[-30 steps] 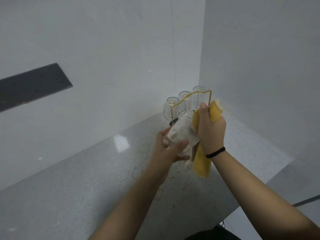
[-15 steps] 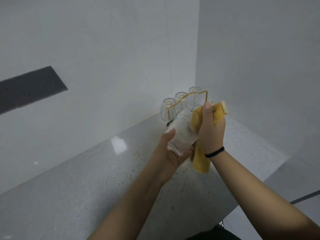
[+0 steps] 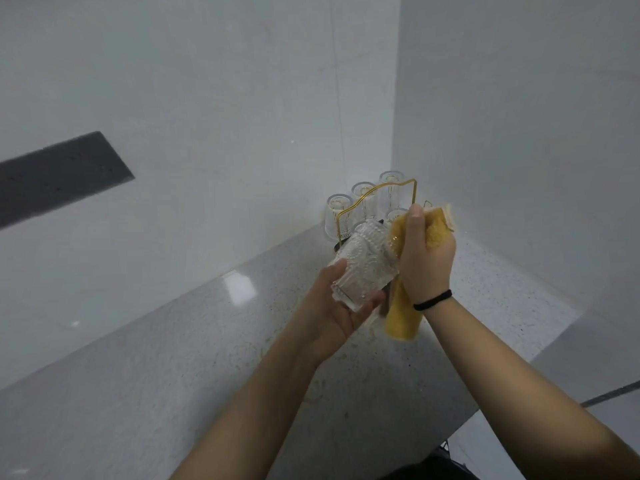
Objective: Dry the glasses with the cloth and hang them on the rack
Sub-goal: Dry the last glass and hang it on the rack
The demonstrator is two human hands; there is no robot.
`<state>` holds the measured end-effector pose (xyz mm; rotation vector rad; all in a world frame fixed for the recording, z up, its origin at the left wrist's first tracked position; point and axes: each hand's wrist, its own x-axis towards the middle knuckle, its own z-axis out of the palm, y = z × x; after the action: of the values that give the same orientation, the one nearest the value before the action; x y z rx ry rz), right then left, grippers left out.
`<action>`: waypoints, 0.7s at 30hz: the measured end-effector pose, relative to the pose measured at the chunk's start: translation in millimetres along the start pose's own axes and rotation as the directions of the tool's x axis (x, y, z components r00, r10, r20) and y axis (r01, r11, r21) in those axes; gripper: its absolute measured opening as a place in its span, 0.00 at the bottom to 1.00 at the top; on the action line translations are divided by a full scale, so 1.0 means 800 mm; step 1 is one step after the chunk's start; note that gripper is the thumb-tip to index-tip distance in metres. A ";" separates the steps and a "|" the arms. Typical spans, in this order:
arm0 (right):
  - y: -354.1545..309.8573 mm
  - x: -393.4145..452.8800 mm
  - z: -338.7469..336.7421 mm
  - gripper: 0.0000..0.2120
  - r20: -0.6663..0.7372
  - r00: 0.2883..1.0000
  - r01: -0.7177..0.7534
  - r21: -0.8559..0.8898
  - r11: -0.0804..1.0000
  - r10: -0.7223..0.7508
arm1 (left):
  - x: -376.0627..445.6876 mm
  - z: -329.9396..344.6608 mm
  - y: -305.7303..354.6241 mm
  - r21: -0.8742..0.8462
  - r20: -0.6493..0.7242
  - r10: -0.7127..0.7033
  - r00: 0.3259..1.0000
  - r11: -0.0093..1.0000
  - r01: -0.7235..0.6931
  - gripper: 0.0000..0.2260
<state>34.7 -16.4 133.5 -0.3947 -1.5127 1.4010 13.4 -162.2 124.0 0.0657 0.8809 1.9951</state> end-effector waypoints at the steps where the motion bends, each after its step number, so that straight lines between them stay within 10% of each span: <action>1: 0.008 0.007 -0.006 0.19 -0.030 0.999 -0.024 -0.018 1.000 0.023 | 0.007 0.001 0.001 -0.053 0.011 -0.050 0.999 0.997 0.050 0.19; 10: 0.072 0.046 -0.072 0.20 -0.163 0.929 -0.362 -0.208 0.908 0.333 | 0.067 0.019 0.008 0.305 -0.185 0.066 0.980 0.952 -0.007 0.20; 14: 0.091 0.081 -0.096 0.21 -0.155 0.867 -0.497 -0.207 0.843 0.473 | 0.125 0.041 -0.002 0.725 -0.199 0.283 0.938 0.687 -0.054 0.14; 21: 0.136 0.145 -0.138 0.20 -0.089 0.804 -0.585 -0.288 0.758 0.587 | 0.267 0.077 -0.015 0.976 -0.103 0.485 0.868 0.218 -0.005 0.31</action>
<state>31.7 166.3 68.8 -1.1447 -1.6934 1.6359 -76.8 40.0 101.3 0.5698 2.4629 1.3841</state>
